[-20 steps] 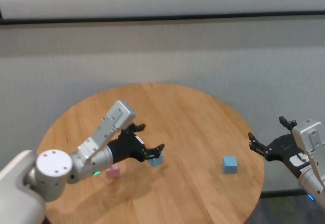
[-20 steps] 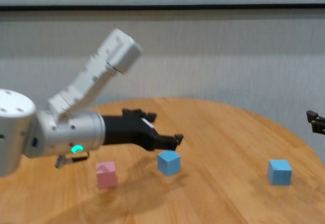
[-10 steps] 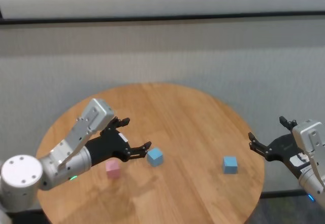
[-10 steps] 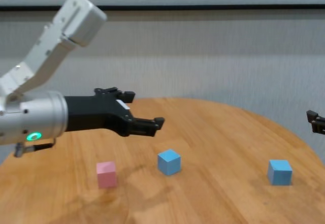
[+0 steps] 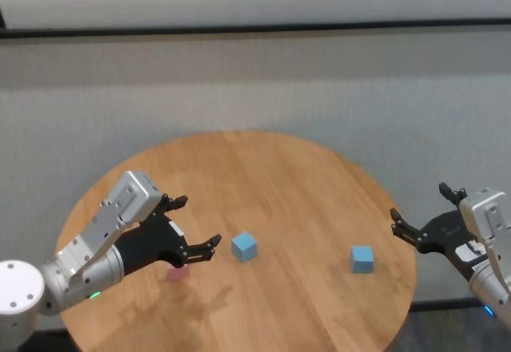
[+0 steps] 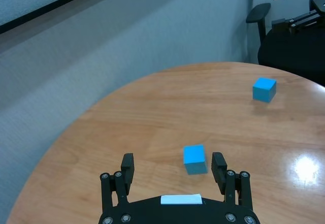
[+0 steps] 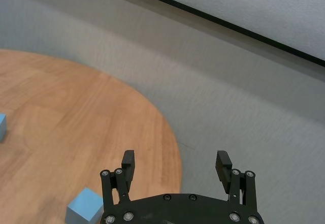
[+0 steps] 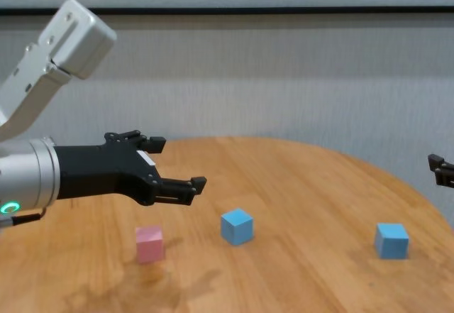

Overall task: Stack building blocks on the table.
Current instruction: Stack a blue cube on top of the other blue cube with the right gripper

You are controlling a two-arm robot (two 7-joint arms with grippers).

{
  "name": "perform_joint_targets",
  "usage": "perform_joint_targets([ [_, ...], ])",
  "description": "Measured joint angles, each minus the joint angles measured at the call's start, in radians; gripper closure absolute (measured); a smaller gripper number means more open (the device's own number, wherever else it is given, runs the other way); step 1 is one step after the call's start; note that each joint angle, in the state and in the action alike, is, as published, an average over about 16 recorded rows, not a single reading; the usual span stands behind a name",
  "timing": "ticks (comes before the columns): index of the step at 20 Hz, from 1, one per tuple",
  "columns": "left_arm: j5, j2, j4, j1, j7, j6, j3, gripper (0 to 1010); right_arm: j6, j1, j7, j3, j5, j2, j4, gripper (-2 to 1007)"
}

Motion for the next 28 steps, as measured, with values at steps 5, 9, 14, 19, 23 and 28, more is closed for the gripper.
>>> perform_joint_targets([
  [5,0.001,0.008,-0.004,0.006,0.000,-0.005,0.000,8,0.027,0.000,0.006,-0.005,-0.005,-0.005,-0.020,0],
  [9,0.001,0.005,-0.001,0.004,-0.002,-0.006,0.001,8,0.073,-0.003,0.010,-0.012,-0.009,-0.017,-0.050,0],
  [14,-0.001,0.002,0.003,0.001,-0.003,-0.006,0.001,8,0.153,-0.011,0.007,-0.018,-0.016,-0.038,-0.099,1],
  [19,-0.002,0.000,0.006,-0.001,-0.004,-0.005,0.000,8,0.232,-0.026,-0.012,-0.015,-0.021,-0.066,-0.137,1],
  [23,-0.003,-0.001,0.008,-0.002,-0.005,-0.005,0.000,8,0.278,-0.041,-0.032,-0.003,-0.018,-0.093,-0.153,1],
  [28,-0.004,-0.002,0.009,-0.003,-0.005,-0.005,0.000,8,0.310,-0.060,-0.051,0.018,-0.008,-0.131,-0.156,1],
])
